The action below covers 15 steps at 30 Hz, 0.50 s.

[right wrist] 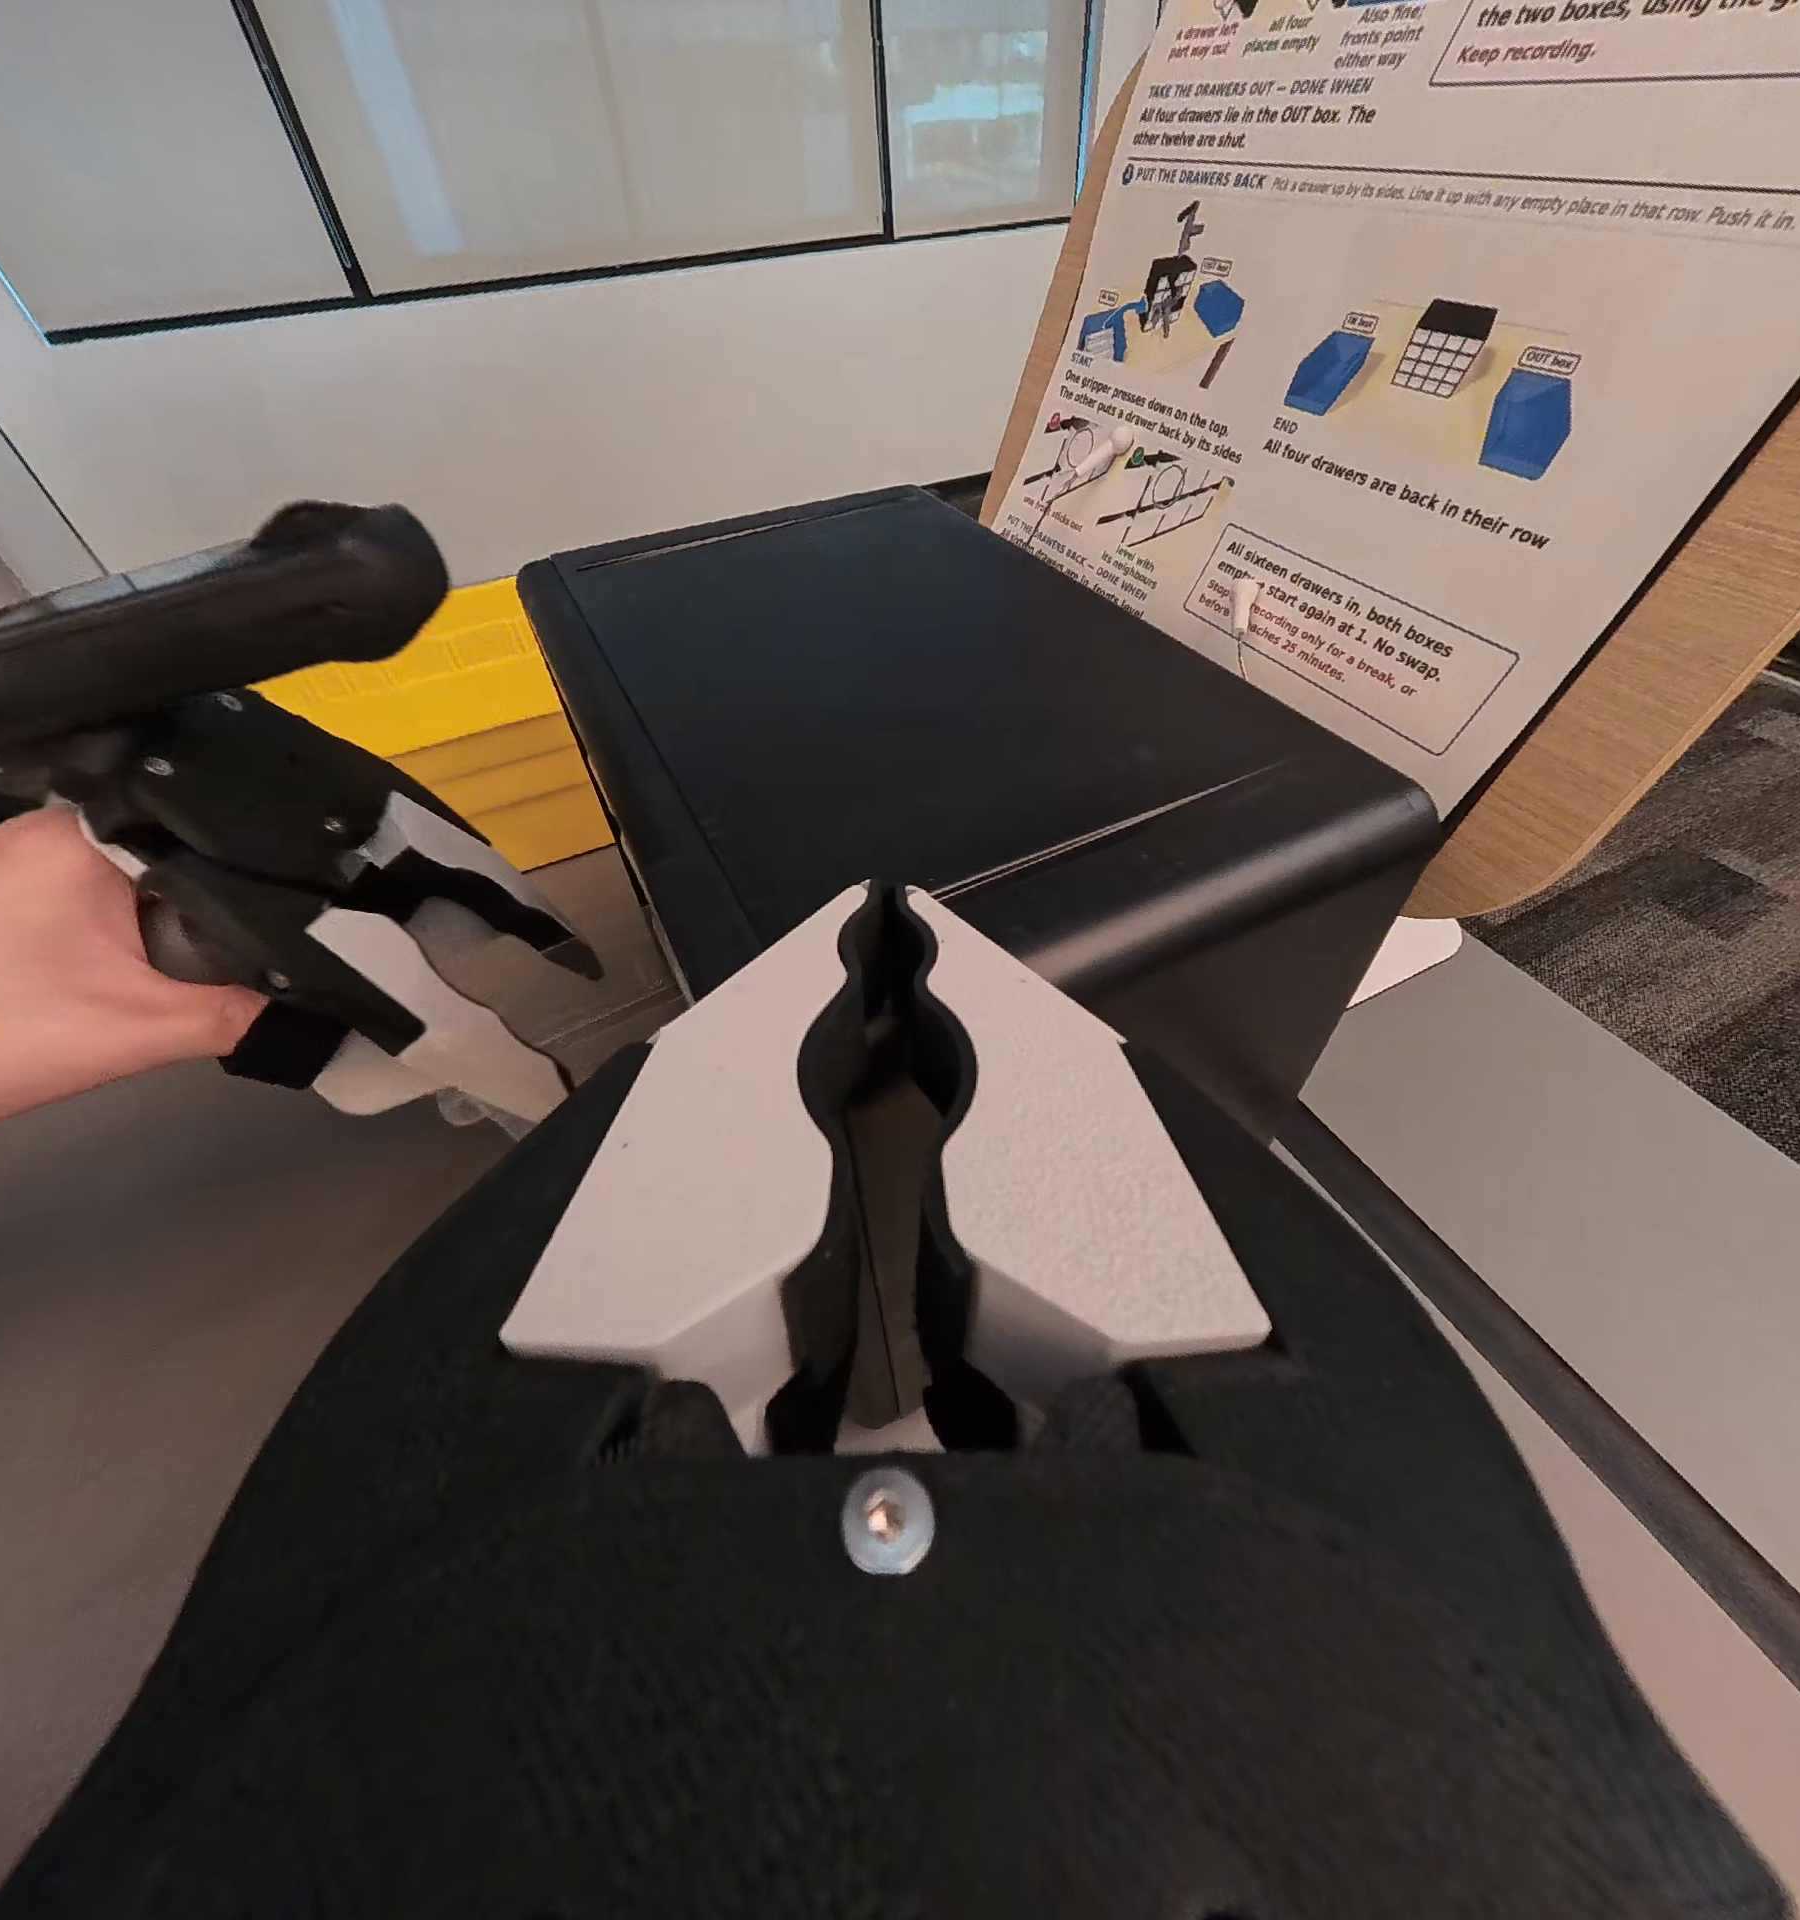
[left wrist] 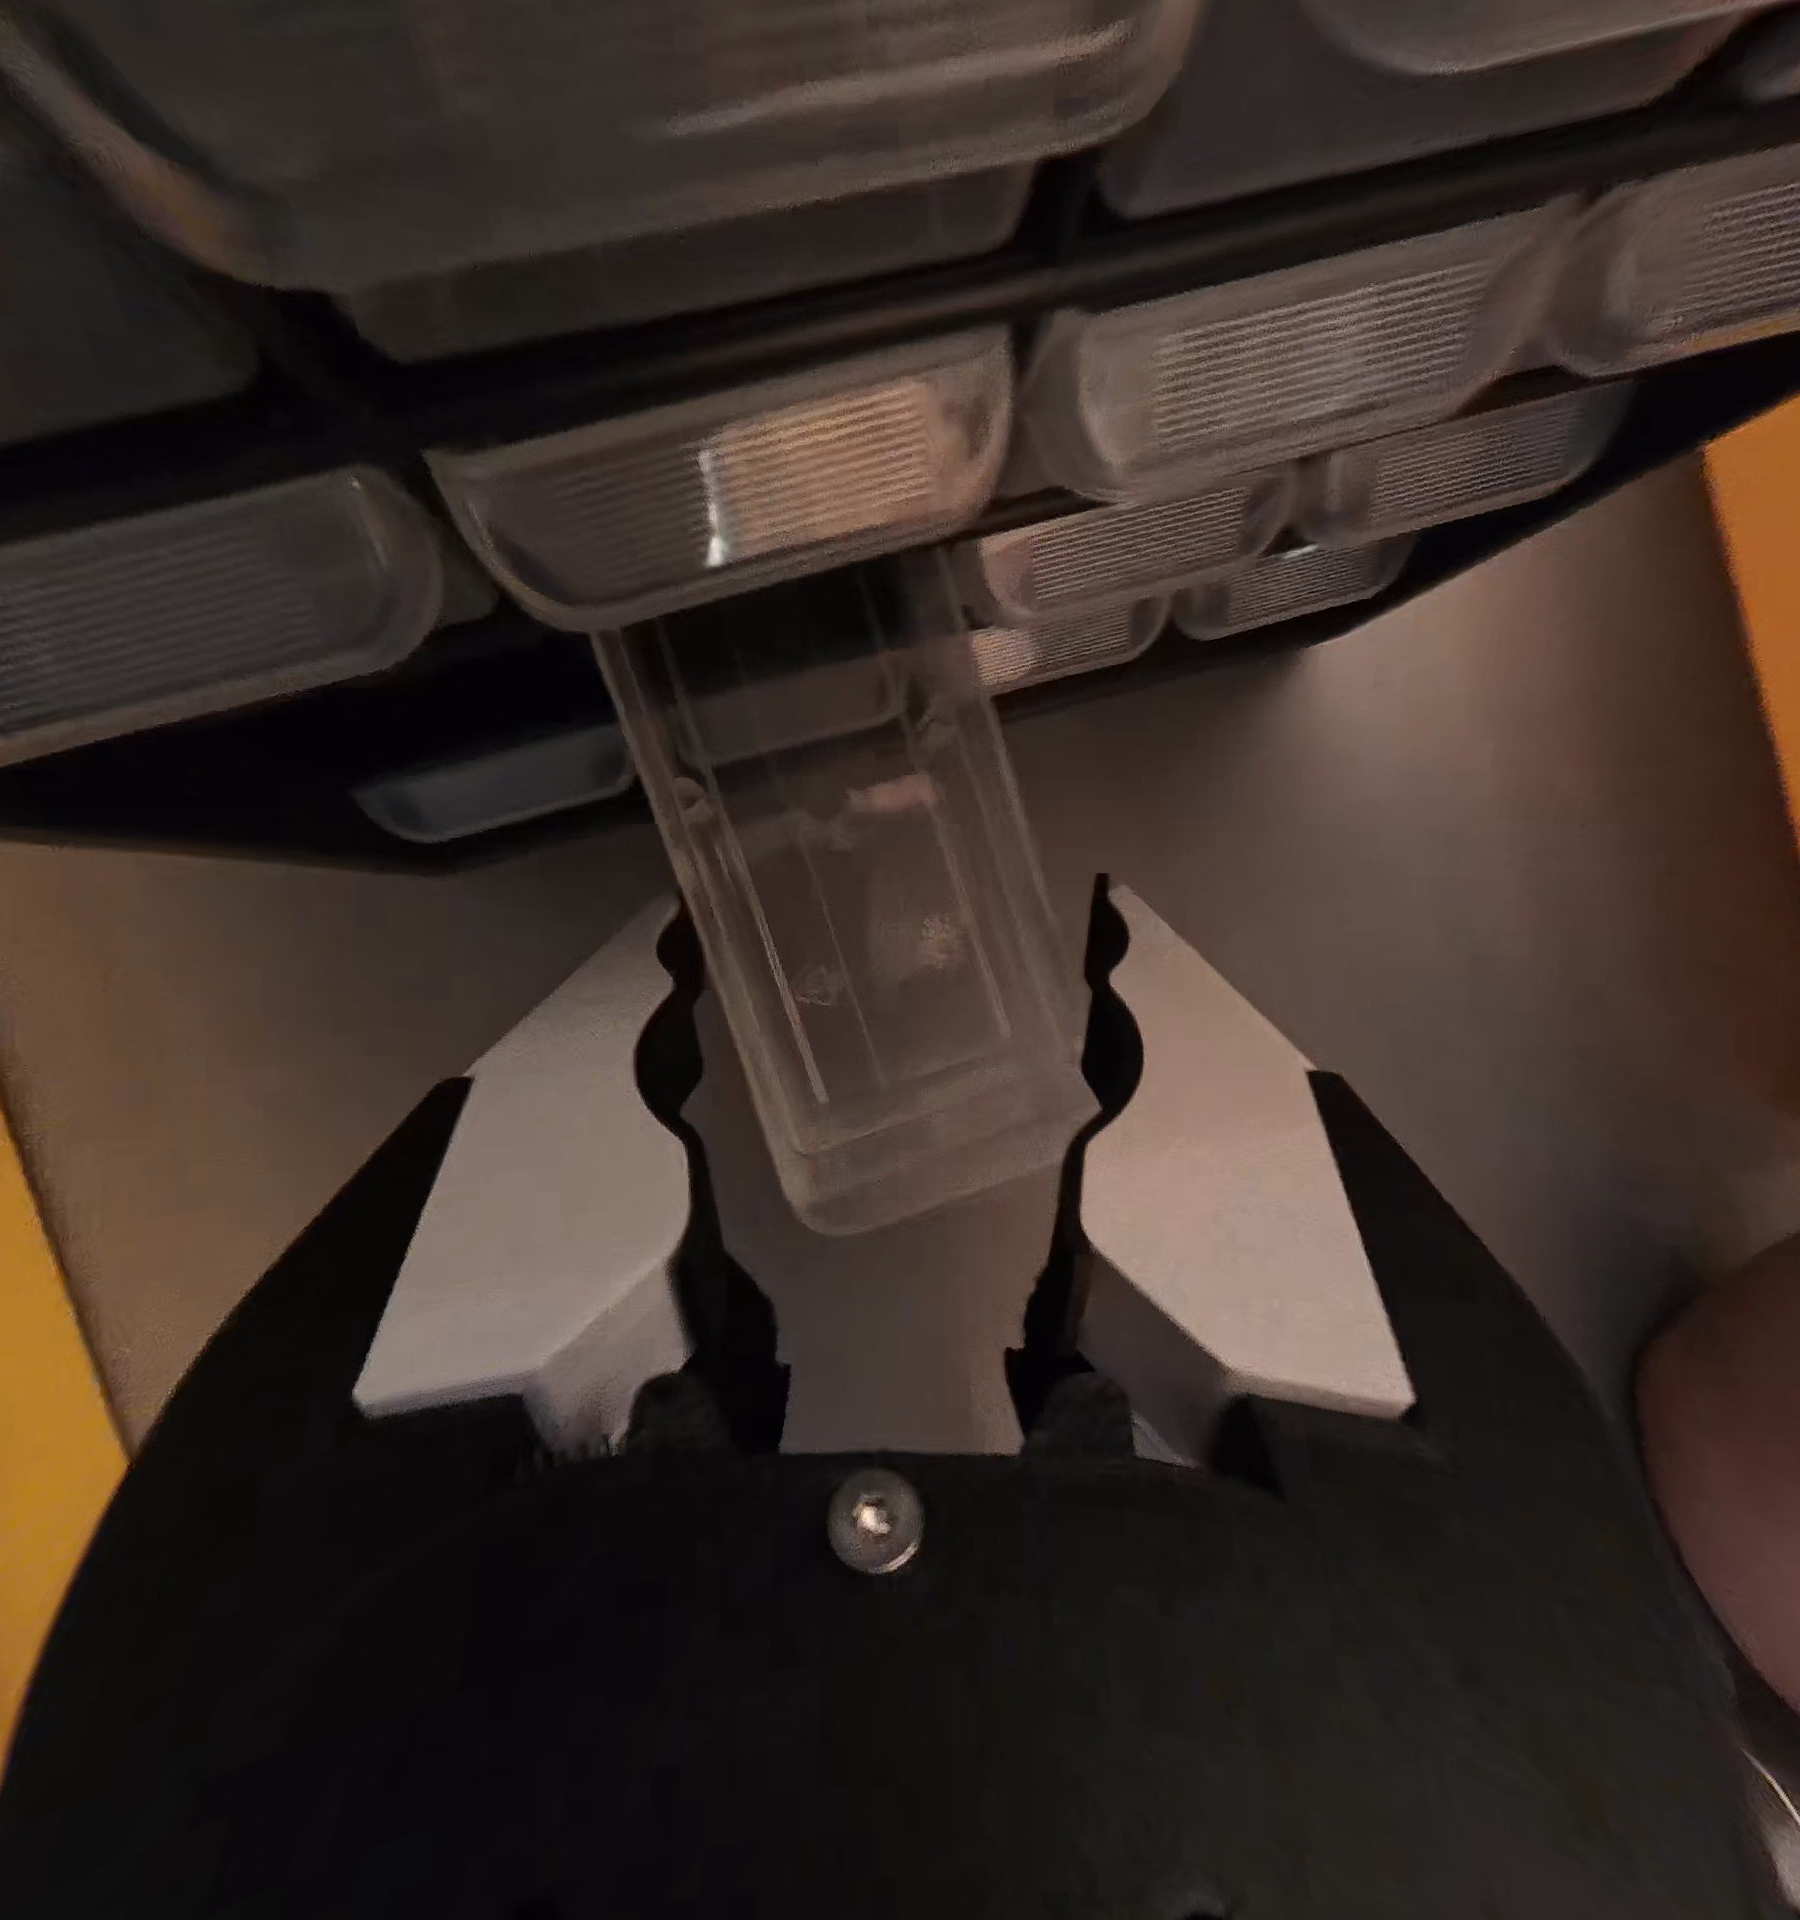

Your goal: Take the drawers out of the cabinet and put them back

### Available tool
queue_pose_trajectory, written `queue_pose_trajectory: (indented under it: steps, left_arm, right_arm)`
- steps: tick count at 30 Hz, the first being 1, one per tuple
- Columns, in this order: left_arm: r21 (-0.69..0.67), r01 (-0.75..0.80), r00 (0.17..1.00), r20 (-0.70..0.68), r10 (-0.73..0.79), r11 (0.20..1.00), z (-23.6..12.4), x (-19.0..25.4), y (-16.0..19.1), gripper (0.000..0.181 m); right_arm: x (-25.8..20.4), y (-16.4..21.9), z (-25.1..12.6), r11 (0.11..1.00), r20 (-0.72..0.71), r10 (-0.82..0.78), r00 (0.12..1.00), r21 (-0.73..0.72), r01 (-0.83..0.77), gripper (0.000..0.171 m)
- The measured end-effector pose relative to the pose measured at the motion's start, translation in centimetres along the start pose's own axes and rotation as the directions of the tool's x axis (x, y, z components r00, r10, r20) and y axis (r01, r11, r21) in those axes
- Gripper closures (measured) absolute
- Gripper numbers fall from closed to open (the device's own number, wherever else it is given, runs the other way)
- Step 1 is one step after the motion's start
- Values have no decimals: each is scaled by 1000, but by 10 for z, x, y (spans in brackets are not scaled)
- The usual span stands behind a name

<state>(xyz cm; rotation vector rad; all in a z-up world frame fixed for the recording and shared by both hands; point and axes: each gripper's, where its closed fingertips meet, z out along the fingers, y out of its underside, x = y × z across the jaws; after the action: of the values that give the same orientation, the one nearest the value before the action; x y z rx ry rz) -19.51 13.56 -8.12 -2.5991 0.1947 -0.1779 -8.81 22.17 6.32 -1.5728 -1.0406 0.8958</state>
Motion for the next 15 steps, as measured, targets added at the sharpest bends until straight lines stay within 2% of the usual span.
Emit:
queue_pose_trajectory:
  steps: [4,7,9,12,15]
  left_arm:
    - [68,-71,996,64,67,995,-18,-10,6,93]
    - [185,-257,962,143,233,948,-41,-11,2,95]
    - [295,-446,894,190,406,845,-56,2,0,98]
    - [403,-676,737,360,572,617,-74,16,9,127]
    - [341,-845,535,539,650,413,-74,23,26,157]
  right_arm:
    - [0,0,0,1000,1,-2,1000,0,2,171]
    - [0,0,0,1000,6,-5,1000,4,5,171]
    - [0,0,0,1000,12,2,1000,9,-2,171]
    - [0,0,0,1000,12,1,1000,8,-1,171]
    - [0,0,0,1000,7,-5,1000,5,5,171]
